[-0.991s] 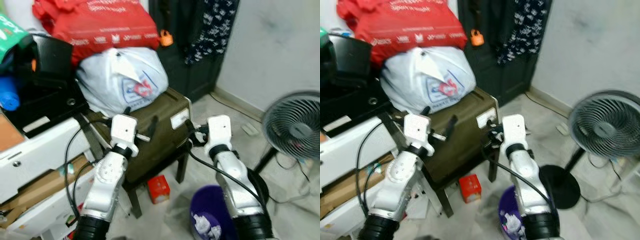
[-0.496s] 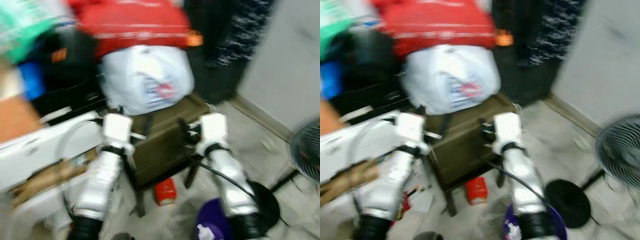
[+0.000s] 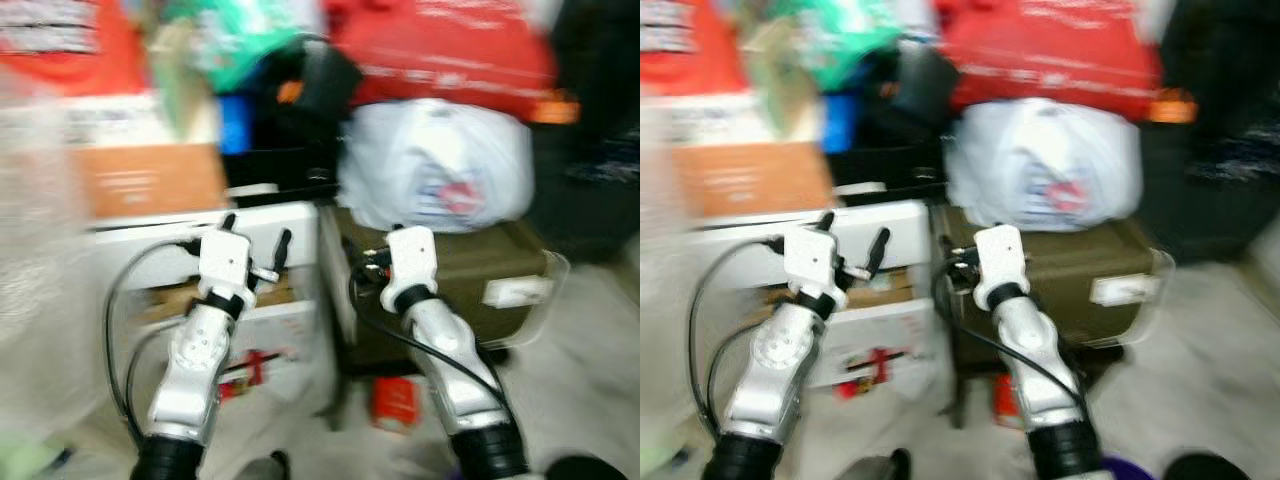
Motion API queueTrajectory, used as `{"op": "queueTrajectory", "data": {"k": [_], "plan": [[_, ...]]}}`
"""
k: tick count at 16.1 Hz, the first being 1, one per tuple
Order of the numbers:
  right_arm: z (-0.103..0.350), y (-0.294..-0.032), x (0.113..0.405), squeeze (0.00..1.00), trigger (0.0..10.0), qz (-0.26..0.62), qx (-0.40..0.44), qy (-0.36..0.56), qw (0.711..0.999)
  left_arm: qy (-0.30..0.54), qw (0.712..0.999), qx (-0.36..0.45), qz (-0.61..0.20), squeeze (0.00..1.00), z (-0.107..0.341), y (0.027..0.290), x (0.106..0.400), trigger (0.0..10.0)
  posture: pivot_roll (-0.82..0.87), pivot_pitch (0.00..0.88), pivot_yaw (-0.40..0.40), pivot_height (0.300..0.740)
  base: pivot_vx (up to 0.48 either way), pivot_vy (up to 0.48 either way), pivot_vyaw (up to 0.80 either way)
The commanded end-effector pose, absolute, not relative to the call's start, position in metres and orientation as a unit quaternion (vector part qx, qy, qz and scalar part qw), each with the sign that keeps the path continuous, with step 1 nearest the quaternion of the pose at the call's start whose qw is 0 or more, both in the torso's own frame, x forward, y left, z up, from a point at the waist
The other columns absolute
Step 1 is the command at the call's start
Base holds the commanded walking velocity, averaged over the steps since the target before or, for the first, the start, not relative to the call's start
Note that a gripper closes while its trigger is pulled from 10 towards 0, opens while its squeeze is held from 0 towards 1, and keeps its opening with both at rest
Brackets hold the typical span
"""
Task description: Clean up the room
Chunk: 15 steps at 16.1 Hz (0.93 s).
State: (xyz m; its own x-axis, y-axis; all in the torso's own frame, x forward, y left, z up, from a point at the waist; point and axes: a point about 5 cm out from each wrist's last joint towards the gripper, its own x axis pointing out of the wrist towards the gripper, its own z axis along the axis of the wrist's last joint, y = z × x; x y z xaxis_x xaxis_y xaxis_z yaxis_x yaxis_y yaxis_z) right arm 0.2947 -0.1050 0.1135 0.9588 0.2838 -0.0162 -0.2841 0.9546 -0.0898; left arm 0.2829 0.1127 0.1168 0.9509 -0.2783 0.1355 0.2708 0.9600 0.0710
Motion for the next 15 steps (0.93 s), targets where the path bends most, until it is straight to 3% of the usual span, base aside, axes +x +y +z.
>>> {"op": "queueTrajectory", "data": {"k": [1, 13, 15], "plan": [[0.116, -0.103, 0.296, 0.0, 10.0, 0.144, -0.038, -0.005, 0.989, -0.072, 0.987, 0.032, -0.143, 0.0, 0.118, 0.112, 0.283, 10.0, -0.03, 0.0, -0.013, 0.74, 0.0, 0.0, 0.8], [0.124, -0.096, 0.315, 0.0, 10.0, 0.126, -0.016, -0.021, 0.992, -0.07, 0.991, 0.019, -0.116, 0.0, 0.121, 0.118, 0.289, 10.0, -0.02, 0.0, 0.005, 0.74, 0.0, 0.0, 0.8], [0.125, -0.106, 0.307, 0.0, 10.0, 0.115, -0.024, -0.027, 0.993, -0.07, 0.991, 0.041, -0.105, 0.0, 0.12, 0.128, 0.28, 10.0, -0.03, 0.0, 0.004, 0.74, 0.0, 0.0, 0.8]]}}
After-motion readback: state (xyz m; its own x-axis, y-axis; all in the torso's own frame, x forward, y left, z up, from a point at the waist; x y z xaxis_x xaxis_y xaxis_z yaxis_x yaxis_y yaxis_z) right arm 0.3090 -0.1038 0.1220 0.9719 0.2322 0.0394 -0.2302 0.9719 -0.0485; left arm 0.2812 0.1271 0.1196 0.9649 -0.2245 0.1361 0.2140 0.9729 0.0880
